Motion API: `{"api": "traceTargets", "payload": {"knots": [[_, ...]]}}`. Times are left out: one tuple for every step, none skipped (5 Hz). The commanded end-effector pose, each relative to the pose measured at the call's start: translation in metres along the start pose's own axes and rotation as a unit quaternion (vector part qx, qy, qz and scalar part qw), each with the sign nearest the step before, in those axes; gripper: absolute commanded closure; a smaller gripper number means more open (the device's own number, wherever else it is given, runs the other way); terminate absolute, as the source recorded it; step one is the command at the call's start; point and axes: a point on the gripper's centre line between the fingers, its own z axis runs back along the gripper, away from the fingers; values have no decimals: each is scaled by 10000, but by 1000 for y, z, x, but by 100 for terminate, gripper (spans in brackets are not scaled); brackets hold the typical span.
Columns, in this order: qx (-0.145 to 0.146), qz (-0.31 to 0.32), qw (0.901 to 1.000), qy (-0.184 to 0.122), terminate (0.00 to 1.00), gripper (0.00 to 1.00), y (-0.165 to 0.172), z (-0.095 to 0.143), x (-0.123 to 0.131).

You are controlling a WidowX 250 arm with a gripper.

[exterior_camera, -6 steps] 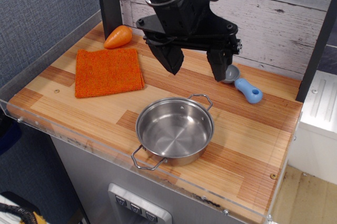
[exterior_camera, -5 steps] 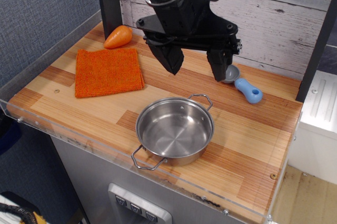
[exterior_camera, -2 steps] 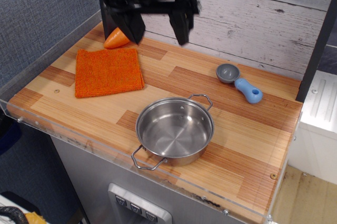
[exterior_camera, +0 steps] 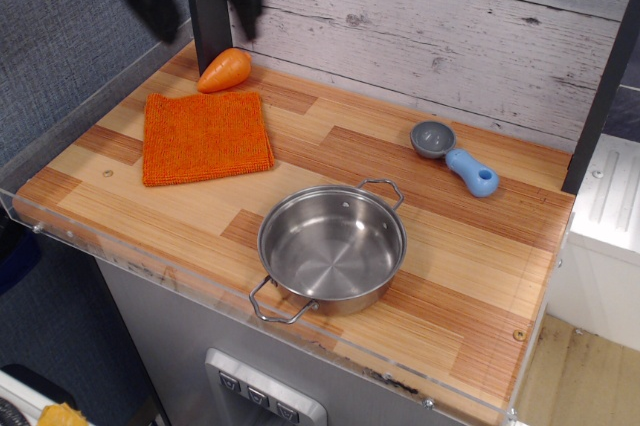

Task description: Place the napkin right above the pot.

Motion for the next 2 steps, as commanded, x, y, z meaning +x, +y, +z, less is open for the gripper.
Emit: {"api": "traceTargets", "payload": {"knots": [[289,545,9971,-440,0,0,48,-12,35],[354,753,9956,-432,0,0,62,-36,37]]}}
